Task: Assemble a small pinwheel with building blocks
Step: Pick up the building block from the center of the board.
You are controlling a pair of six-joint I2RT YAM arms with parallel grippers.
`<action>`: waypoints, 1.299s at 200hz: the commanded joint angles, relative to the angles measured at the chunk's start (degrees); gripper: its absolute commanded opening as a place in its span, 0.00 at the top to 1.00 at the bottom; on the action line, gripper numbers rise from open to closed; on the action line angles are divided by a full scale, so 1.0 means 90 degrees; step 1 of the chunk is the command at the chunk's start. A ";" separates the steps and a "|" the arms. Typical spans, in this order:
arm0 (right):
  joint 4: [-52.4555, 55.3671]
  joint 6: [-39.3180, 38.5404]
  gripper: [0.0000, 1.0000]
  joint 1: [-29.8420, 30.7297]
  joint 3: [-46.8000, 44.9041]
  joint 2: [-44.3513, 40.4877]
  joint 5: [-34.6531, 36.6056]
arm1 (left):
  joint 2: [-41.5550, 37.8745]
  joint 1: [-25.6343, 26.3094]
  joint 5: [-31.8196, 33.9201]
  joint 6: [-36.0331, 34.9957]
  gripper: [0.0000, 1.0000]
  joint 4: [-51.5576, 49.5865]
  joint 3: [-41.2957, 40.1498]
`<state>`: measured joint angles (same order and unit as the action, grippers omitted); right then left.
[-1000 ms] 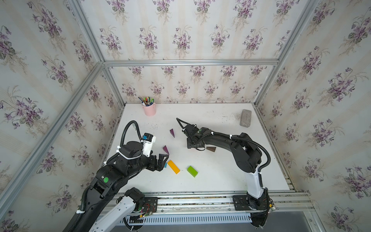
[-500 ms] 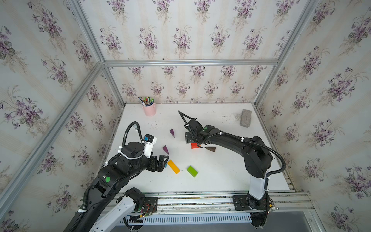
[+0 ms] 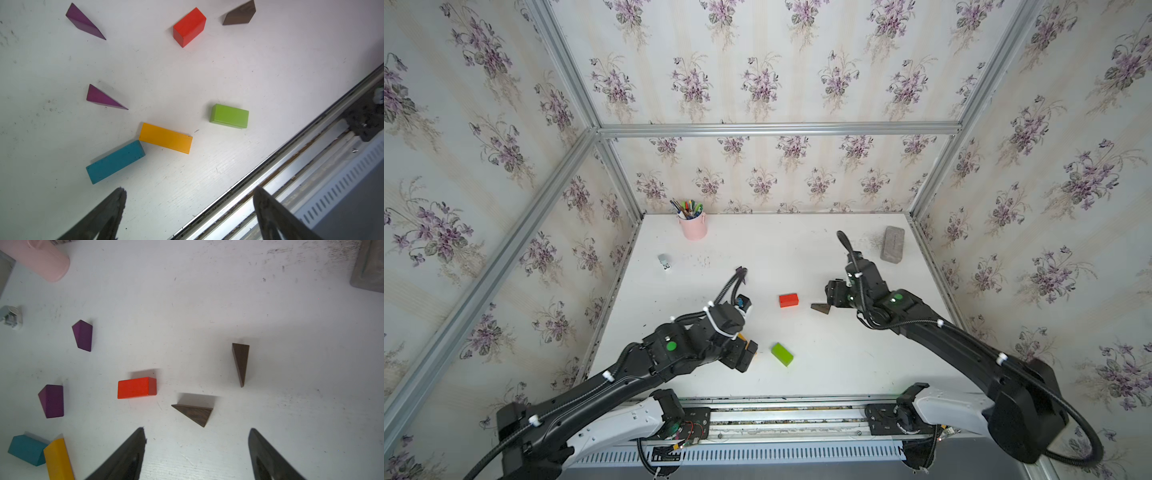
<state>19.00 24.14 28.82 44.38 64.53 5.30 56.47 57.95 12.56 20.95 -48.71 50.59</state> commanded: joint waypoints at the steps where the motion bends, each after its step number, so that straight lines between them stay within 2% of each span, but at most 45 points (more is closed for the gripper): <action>1: -0.0615 -0.0572 0.15 -0.0375 -0.0414 -0.0739 -0.0870 | 0.0798 0.0634 0.1615 0.0315 0.04 0.0166 0.0129; 20: -0.0453 -0.0717 0.12 -0.0505 -0.0482 -0.0998 -0.0961 | 0.1305 0.0869 0.1776 0.0316 0.06 0.0604 0.0070; 63: -0.0820 -0.0687 0.12 -0.0734 -0.1008 -0.1370 -0.1738 | 0.1963 0.0991 0.1037 -0.0055 0.09 0.1780 0.0003; 101: -0.0956 -0.0606 0.12 -0.0937 -0.1478 -0.1978 -0.1765 | 0.2688 0.1235 0.0797 -0.0066 0.19 0.2023 0.0222; 128: -0.0928 -0.0573 0.11 -0.0956 -0.1524 -0.2262 -0.1712 | 0.3241 0.1424 0.0880 0.0187 0.18 0.2068 0.0279; 260: -0.0884 -0.0602 0.10 -0.1024 -0.1489 -0.2229 -0.1907 | 0.3811 0.1386 0.0812 0.0271 0.17 0.2411 0.0200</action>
<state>11.84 18.48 19.57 30.59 44.60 -11.55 90.37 70.78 19.59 22.81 -28.27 52.53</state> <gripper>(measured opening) 0.901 0.830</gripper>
